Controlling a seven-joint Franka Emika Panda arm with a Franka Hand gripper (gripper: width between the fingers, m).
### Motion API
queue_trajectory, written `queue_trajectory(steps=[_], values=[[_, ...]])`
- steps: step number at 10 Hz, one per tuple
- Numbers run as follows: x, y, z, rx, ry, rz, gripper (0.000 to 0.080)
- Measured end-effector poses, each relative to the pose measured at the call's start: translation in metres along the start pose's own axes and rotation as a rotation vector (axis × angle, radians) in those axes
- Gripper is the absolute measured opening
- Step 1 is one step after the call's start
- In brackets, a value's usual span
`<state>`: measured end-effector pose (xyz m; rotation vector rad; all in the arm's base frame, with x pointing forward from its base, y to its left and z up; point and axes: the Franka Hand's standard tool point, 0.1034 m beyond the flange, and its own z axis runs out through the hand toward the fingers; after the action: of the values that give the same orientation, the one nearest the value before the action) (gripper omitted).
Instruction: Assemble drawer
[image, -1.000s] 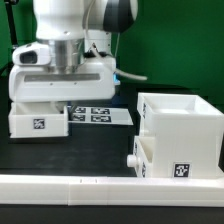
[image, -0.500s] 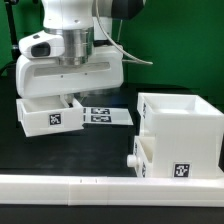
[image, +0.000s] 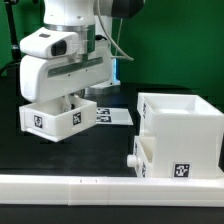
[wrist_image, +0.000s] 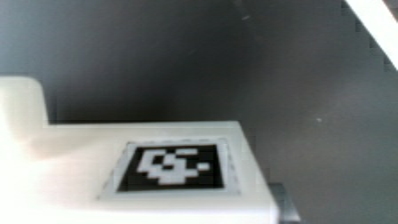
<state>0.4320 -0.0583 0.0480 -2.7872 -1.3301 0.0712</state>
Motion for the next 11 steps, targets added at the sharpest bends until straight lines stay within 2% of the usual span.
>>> queue_trajectory(steps=[3,7,9,11], values=[[0.015,0.023,-0.009,-0.018,-0.025,-0.328,0.0042],[0.011,0.026,-0.009,-0.018,-0.034,-0.621,0.0042],[0.016,0.04,-0.016,-0.043,-0.033,-0.789,0.0042],[0.026,0.053,-0.023,-0.058,-0.035,-0.796,0.0042]])
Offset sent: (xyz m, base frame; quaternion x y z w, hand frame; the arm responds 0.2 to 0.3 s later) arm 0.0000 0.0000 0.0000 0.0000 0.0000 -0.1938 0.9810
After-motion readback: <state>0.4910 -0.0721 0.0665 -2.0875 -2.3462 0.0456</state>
